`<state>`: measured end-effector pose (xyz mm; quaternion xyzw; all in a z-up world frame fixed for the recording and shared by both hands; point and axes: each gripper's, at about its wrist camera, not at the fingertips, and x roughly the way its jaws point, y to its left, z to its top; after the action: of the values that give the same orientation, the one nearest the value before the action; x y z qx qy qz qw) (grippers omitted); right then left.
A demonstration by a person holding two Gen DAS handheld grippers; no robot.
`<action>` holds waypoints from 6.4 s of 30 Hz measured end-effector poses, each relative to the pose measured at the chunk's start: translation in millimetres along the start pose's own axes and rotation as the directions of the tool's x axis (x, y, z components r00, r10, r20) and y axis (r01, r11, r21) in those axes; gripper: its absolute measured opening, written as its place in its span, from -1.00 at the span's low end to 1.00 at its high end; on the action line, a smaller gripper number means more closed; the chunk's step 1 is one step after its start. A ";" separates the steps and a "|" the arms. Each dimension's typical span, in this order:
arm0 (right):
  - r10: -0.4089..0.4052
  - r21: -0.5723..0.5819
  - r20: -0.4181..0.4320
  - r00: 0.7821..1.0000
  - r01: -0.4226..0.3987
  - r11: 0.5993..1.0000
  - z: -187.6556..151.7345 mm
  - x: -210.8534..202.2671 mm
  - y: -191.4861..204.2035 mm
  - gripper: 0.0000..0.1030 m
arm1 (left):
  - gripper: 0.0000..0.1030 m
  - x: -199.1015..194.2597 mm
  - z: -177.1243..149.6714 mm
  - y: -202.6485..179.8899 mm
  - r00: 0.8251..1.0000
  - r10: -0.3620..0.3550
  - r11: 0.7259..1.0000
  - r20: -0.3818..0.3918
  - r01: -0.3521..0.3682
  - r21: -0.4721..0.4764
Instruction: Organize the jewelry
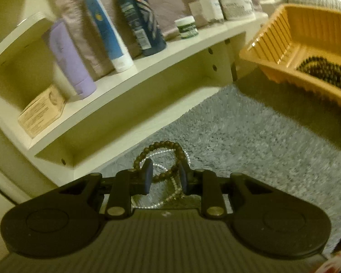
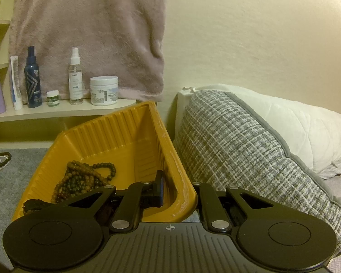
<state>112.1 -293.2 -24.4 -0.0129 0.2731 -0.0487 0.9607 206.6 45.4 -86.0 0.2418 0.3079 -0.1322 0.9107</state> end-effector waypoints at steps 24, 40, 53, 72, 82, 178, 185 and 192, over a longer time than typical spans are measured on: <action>-0.009 -0.003 -0.012 1.000 0.009 1.000 -1.4 3.6 -2.0 -0.76 | -0.88 10.5 8.8 -2.3 0.999 -0.042 0.994 -0.015 0.044 0.095; -0.006 -0.006 -0.006 1.000 0.006 1.000 0.2 2.4 -1.1 -0.76 | -0.88 -43.4 27.7 20.0 0.997 -0.038 0.999 0.073 0.040 -0.024; -0.004 -0.009 -0.004 1.000 0.004 1.000 0.4 2.5 -0.2 -0.76 | -0.88 -57.7 43.2 -7.2 0.986 -0.126 0.990 0.107 0.132 -0.052; -0.004 -0.001 -0.003 1.000 0.004 1.000 1.2 1.6 2.0 -0.76 | -0.88 -71.8 81.8 -43.2 0.956 -0.232 0.970 0.177 0.241 -0.029; -0.003 0.002 -0.003 1.000 0.003 1.000 0.7 1.7 1.2 -0.77 | -0.88 -87.4 115.0 -86.4 0.899 -0.365 0.929 0.240 0.370 0.026; -0.007 0.012 -0.019 1.000 0.007 1.000 -3.5 7.0 -5.3 -0.75 | -0.94 17.4 4.5 -1.8 0.984 -0.165 0.984 -0.070 0.160 -0.072; -0.007 0.012 -0.019 1.000 0.007 1.000 -3.4 7.1 -5.2 -0.75 | -0.96 11.3 6.1 -3.5 0.986 -0.157 0.986 -0.061 0.153 -0.069; -0.007 0.013 -0.018 1.000 0.007 1.000 -3.6 7.0 -5.1 -0.75 | -0.96 -4.4 12.4 -0.9 0.989 -0.144 0.988 -0.031 0.142 -0.056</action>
<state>115.7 -298.9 -30.9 -0.0072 0.2813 -0.0538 0.9581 209.0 38.6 -75.0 0.1970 0.3436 -0.1847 0.8995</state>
